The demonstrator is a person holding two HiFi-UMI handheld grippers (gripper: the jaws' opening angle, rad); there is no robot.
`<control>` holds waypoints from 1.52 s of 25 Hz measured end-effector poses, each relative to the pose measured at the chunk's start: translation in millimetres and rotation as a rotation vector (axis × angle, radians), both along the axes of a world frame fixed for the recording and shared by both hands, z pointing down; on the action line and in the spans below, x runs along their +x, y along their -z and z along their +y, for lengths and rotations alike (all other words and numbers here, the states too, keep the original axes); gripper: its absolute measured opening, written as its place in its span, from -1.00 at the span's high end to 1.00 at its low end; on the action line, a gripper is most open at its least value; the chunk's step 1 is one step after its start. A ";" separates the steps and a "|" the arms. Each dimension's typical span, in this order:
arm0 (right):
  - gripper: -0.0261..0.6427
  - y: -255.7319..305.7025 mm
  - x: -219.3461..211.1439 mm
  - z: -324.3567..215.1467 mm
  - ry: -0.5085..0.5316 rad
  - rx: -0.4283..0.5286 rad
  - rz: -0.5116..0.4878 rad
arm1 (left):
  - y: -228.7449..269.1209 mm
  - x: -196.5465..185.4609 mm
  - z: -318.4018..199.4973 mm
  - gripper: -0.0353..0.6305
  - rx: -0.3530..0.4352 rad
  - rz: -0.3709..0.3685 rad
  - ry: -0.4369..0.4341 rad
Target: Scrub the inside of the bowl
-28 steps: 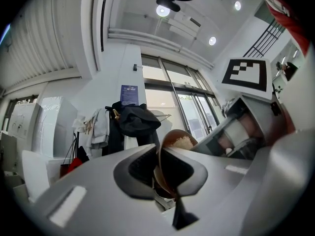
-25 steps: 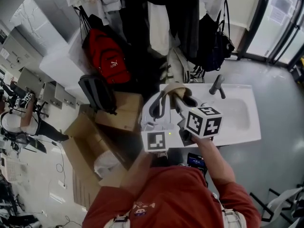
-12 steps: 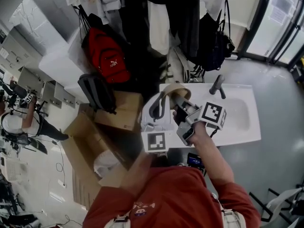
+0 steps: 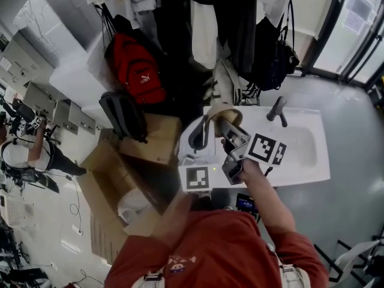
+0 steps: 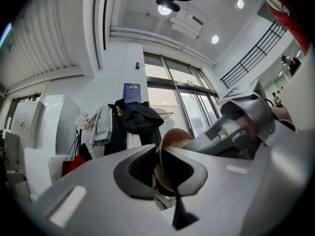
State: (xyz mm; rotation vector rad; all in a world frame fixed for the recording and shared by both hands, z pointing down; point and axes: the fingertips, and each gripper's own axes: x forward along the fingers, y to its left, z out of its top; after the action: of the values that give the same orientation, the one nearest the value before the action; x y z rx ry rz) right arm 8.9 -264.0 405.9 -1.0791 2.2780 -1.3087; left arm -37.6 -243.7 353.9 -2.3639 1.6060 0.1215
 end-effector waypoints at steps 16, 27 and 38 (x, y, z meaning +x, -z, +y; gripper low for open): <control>0.70 3.4 2.4 -0.5 -0.086 0.384 0.665 | -2.4 -2.5 -4.3 0.79 -0.025 0.003 -0.003; 0.70 9.3 -8.6 8.6 -0.115 0.664 1.018 | -5.2 -4.4 -5.5 0.80 -0.039 0.025 -0.007; 0.70 13.7 -13.9 9.2 -0.110 0.653 0.944 | -10.6 -17.2 -13.8 0.82 -0.074 0.049 0.016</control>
State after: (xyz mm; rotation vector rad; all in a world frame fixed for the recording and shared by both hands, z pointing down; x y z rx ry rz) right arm -5.0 -254.8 392.2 -1.7096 2.8414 0.1284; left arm -54.8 -257.6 364.5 -2.4204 1.6785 0.1194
